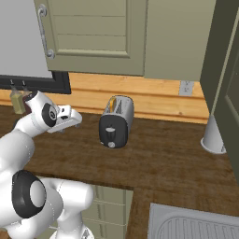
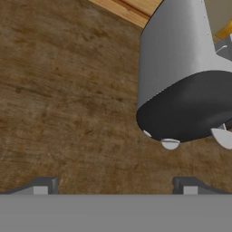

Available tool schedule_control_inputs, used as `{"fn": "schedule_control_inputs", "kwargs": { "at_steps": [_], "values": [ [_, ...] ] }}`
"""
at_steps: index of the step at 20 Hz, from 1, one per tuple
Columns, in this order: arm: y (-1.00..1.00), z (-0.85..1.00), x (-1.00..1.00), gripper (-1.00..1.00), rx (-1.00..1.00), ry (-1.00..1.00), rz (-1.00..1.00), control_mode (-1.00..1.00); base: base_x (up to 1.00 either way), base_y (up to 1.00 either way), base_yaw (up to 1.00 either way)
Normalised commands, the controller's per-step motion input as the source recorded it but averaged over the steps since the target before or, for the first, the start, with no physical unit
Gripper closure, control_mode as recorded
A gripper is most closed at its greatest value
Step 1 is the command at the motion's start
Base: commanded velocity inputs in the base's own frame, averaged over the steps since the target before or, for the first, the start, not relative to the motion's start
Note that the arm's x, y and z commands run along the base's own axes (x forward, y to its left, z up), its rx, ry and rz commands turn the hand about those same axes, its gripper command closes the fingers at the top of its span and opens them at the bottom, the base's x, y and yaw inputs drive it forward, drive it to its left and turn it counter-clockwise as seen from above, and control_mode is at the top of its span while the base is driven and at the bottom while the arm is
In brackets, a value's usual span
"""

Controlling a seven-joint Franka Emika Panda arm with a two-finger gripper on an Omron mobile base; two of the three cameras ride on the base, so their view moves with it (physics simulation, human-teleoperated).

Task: Start the toaster. Once the lever pops up, take the bread to the plate on the dining counter.

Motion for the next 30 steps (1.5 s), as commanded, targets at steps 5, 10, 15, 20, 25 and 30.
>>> {"fn": "schedule_control_inputs", "kwargs": {
  "at_steps": [5, 10, 15, 20, 25, 30],
  "values": [
    [0.0, 0.0, 0.0, -1.0, 0.0, 0.0, 0.0, -1.0, 0.0, 0.0, 0.0],
    [0.0, 0.0, 0.0, -1.0, 0.0, 0.0, 0.0, -1.0, 0.0, 0.0, 0.0],
    [0.0, 0.0, 0.0, -1.0, 0.0, 0.0, 0.0, -1.0, 0.0, 0.0, 0.0],
    [0.0, 0.0, 0.0, -1.0, 0.0, 0.0, 0.0, -1.0, 0.0, 0.0, 0.0],
    [0.0, 0.0, 0.0, -1.0, 0.0, 0.0, 0.0, -1.0, 0.0, 0.0, 0.0],
    [-0.44, 0.02, 0.13, -1.0, 0.15, 0.0, 0.01, -1.0, 0.0, 0.0, 0.0]
  ]
}}
